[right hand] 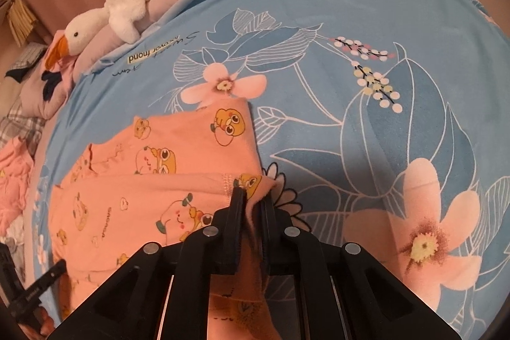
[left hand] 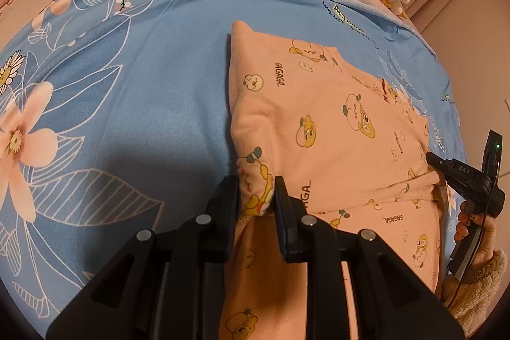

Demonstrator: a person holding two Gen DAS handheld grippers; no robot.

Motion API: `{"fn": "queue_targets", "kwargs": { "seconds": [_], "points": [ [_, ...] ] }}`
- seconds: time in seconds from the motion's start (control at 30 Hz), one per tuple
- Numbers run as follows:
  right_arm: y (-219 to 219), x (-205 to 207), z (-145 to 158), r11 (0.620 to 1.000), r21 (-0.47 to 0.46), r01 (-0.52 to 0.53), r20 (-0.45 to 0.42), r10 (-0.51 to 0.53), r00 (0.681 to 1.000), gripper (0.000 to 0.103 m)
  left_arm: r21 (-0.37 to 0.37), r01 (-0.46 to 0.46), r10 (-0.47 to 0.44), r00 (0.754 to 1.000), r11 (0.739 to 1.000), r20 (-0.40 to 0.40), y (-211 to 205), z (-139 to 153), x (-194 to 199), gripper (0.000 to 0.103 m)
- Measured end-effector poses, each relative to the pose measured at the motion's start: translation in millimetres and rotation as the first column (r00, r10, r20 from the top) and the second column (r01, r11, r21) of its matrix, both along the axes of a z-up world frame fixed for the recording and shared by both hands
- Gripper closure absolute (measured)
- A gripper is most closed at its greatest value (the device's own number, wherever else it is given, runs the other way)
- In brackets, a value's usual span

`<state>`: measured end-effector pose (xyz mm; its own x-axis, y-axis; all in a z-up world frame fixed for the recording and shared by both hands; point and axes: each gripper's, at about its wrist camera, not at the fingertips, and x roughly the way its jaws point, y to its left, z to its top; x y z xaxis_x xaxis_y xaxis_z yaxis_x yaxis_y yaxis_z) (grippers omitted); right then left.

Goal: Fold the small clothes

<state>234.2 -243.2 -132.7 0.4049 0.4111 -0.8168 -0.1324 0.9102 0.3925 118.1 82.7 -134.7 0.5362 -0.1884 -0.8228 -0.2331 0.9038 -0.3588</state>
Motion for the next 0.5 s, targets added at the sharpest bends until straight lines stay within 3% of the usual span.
{"fn": "queue_targets", "kwargs": {
  "seconds": [0.27,0.33,0.4,0.43,0.5],
  "points": [
    [-1.6,-3.1,1.5,1.0,0.012,0.016,0.021,-0.016,1.0,0.093,0.014,-0.013,0.013,1.0,1.0,0.001,-2.4,3.8,-1.3,0.079],
    [-2.4,-8.1,7.5,1.0,-0.007,0.018,0.048,-0.018,0.999,0.081,0.032,-0.023,0.023,1.0,0.999,-0.003,-4.2,10.5,-4.2,0.075],
    [-3.9,-13.8,18.4,0.999,-0.039,0.025,0.08,-0.022,0.997,0.06,0.05,-0.022,0.022,1.0,0.999,0.002,-7.3,18.2,-9.0,0.067],
    [-5.5,-17.8,26.0,0.999,-0.041,0.023,0.104,-0.018,0.994,0.056,0.05,-0.013,0.012,1.0,0.999,0.014,-9.6,24.3,-13.0,0.066],
    [-10.7,-28.4,45.1,1.0,-0.027,0.01,0.153,-0.005,0.988,0.039,0.059,-0.006,0.003,0.999,0.998,0.04,-14.6,36.3,-20.8,0.052]
  ]
}}
